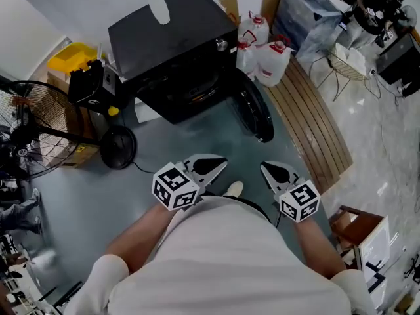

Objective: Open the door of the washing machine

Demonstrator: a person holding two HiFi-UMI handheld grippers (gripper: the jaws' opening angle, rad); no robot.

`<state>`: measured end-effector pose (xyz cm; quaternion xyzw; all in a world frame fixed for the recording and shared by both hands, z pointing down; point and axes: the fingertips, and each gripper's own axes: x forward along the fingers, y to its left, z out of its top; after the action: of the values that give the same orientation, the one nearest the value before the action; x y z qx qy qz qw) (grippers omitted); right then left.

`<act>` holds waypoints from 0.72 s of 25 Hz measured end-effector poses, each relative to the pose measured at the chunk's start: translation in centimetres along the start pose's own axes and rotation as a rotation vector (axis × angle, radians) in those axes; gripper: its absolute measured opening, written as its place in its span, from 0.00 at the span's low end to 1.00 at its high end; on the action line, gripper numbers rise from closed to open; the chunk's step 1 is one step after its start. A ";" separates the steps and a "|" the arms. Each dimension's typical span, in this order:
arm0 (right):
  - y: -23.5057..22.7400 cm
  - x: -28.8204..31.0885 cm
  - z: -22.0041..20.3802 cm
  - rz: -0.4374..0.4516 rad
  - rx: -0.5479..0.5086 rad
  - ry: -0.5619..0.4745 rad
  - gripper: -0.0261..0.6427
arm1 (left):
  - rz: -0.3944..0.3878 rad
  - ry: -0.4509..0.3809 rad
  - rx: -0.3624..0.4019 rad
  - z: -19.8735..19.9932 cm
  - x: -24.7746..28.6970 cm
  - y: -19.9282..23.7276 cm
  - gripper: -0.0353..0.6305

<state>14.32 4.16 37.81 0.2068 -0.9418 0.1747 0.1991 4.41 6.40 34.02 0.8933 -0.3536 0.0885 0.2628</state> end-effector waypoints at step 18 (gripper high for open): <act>0.5 -0.2 -0.8 0.003 -0.007 0.014 0.05 | 0.010 -0.007 -0.038 -0.7 0.7 0.0 0.08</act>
<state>14.53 5.00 38.30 0.2035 -0.9413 0.1733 0.2063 4.91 6.36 34.83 0.8868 -0.3605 0.0797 0.2778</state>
